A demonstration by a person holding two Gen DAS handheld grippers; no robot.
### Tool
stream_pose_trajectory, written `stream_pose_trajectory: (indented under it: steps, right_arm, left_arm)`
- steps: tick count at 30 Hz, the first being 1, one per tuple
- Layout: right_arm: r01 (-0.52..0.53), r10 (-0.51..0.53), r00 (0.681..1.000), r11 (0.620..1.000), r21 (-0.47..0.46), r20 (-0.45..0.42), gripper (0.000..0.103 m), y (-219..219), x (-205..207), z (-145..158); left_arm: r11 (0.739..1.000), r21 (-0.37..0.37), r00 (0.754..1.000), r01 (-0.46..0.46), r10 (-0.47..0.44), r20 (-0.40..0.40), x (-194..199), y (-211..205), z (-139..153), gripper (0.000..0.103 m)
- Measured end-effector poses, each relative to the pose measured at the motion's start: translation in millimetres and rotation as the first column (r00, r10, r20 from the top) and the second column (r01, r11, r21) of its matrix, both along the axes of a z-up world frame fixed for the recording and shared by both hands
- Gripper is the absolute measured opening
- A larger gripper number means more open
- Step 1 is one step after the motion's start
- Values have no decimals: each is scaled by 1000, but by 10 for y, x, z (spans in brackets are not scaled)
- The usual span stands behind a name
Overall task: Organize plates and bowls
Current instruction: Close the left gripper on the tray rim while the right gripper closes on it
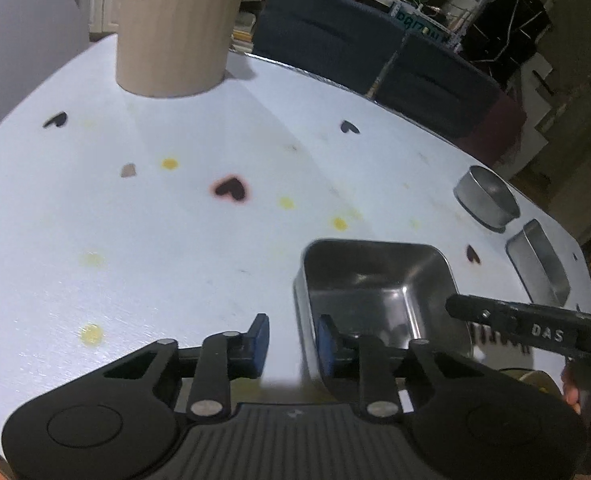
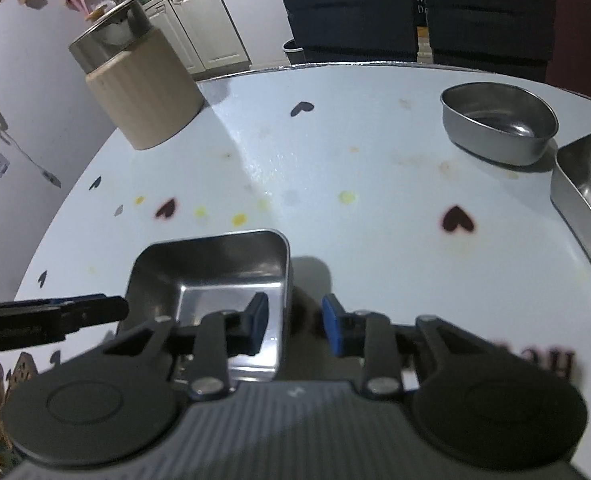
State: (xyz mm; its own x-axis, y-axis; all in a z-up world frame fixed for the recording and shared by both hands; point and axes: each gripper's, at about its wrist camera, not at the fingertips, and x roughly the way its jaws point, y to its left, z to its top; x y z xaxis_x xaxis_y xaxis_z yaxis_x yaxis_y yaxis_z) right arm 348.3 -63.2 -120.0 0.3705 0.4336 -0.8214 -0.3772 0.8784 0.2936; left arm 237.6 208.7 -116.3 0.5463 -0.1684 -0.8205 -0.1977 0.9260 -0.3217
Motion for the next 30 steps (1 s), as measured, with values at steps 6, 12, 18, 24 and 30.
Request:
stream_pose_trajectory:
  steps: [6,12,18,24,30]
  right_arm:
    - [-13,13,1000,1000,13,-19,17,29,44,-71]
    - [-38,38,999,999,11,-5,6,101,7,-96]
    - [-48,46,997,998,28,55,6,65,-73,26]
    - [-41,33,994,996,78,102,6,-165,-137,270]
    - [4,-22,990,993,121,142,6,-525,-214,494]
  left_arm:
    - [999,-41,1000,17,-18,-3,7,-5,-55,13]
    - [1000,-28,1000,14,-14,9,9,-48,-36,5]
    - [998,-56,996,-4,9,88,-59,-57,206,6]
    - [998,-62,989,27,-18,145,-94,-270,440,6]
    - [994,-61,983,91,-80,165,-58,-662,589,6]
